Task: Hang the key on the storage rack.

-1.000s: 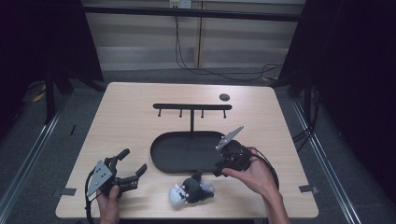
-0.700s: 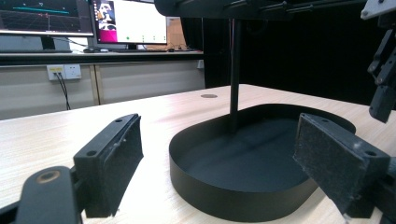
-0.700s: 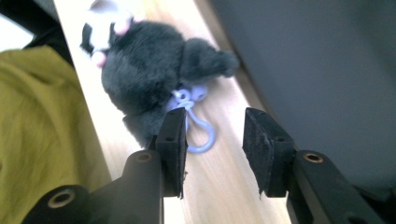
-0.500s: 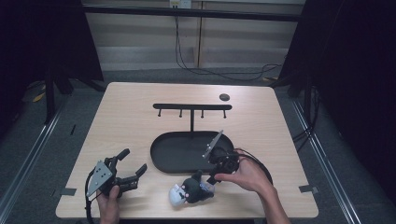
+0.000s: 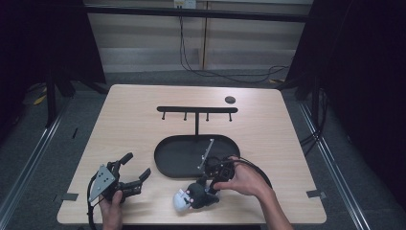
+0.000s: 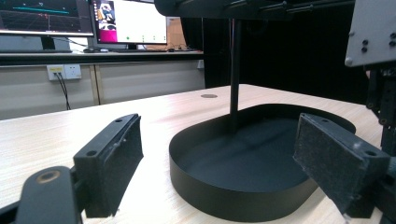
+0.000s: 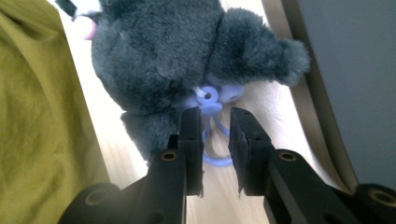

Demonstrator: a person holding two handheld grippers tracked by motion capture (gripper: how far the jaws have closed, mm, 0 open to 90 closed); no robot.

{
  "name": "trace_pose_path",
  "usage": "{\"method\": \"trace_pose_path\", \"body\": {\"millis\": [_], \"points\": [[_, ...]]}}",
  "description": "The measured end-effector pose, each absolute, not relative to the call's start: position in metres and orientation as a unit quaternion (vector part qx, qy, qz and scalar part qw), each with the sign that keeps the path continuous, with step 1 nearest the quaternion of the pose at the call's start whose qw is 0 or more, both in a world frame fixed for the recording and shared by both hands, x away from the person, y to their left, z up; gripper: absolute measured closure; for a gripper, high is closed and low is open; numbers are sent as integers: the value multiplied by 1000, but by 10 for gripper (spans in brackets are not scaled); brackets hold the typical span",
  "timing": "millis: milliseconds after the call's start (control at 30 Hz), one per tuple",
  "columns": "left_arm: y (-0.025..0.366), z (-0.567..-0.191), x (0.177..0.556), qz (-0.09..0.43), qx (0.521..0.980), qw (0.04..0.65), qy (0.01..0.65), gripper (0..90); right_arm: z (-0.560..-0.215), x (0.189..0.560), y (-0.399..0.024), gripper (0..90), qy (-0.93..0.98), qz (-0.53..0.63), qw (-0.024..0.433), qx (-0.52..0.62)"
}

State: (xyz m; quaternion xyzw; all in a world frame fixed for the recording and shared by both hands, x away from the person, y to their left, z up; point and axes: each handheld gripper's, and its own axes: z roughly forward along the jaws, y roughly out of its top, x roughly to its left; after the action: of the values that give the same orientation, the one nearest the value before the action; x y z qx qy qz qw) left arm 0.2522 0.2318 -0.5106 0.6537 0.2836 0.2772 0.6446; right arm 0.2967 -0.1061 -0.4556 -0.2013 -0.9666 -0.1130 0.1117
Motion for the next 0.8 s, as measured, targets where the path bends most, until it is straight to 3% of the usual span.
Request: {"method": "trace_pose_path", "body": {"millis": [367, 800], "points": [[232, -511, 252, 275, 654, 645, 283, 152, -462, 300, -103, 725, -969, -107, 132, -180], [232, -511, 252, 277, 654, 644, 283, 152, -457, 292, -100, 698, -974, -106, 124, -159]]}}
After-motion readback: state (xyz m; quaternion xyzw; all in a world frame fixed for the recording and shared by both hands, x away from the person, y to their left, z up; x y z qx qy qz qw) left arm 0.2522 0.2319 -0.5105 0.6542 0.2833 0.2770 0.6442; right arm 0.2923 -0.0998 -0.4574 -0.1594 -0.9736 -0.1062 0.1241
